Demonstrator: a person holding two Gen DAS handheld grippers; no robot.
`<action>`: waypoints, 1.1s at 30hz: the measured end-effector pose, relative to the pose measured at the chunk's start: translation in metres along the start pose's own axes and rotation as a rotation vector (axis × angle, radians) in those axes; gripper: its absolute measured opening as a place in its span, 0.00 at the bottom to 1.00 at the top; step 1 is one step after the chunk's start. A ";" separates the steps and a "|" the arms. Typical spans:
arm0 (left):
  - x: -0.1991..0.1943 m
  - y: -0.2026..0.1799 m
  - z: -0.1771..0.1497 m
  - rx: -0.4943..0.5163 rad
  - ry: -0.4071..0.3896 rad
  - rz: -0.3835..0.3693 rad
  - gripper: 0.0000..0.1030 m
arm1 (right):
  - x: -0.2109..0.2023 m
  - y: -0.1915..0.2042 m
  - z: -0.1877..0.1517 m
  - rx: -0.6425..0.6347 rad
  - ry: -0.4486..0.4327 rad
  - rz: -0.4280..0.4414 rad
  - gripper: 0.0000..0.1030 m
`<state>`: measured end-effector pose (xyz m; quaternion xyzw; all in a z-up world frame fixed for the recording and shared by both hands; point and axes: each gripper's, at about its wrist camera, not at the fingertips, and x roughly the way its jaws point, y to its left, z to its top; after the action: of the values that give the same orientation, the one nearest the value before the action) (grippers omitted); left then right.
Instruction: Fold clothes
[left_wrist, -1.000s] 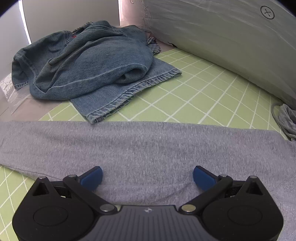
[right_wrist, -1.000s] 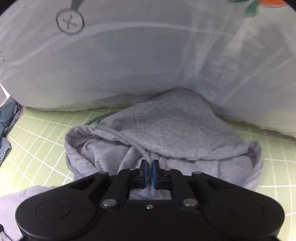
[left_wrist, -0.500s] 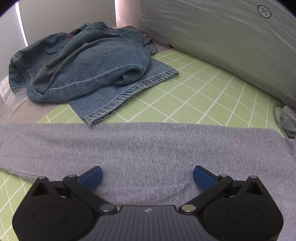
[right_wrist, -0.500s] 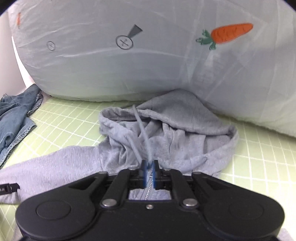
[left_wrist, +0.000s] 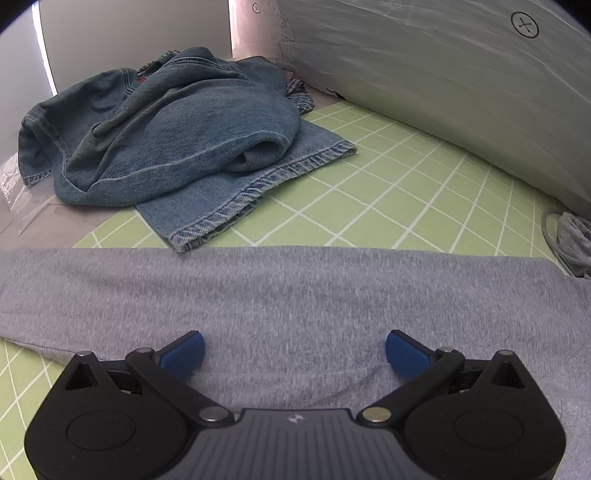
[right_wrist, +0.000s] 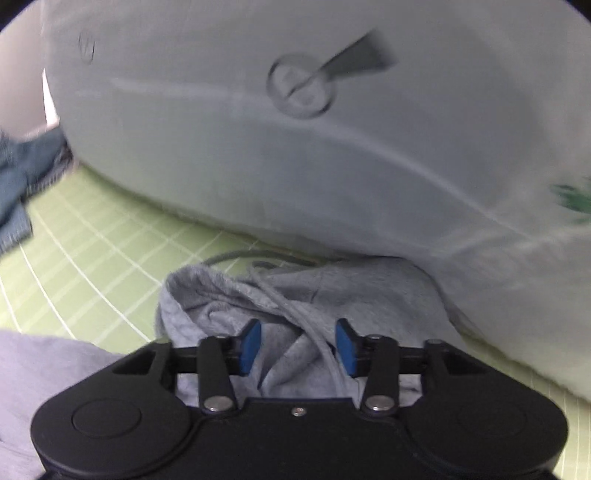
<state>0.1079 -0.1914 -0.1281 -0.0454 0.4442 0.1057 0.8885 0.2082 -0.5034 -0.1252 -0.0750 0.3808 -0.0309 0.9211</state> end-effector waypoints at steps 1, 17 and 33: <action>0.000 0.000 0.000 0.000 -0.001 0.000 1.00 | 0.003 -0.001 0.000 -0.002 0.006 0.002 0.03; 0.001 0.000 0.000 -0.003 -0.002 0.001 1.00 | -0.156 -0.023 -0.080 0.286 -0.081 -0.079 0.01; 0.001 0.000 -0.002 0.004 -0.017 -0.003 1.00 | -0.073 0.015 -0.042 -0.005 0.018 -0.028 0.33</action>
<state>0.1071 -0.1911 -0.1297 -0.0436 0.4367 0.1038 0.8925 0.1269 -0.4845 -0.1057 -0.0822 0.3880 -0.0434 0.9170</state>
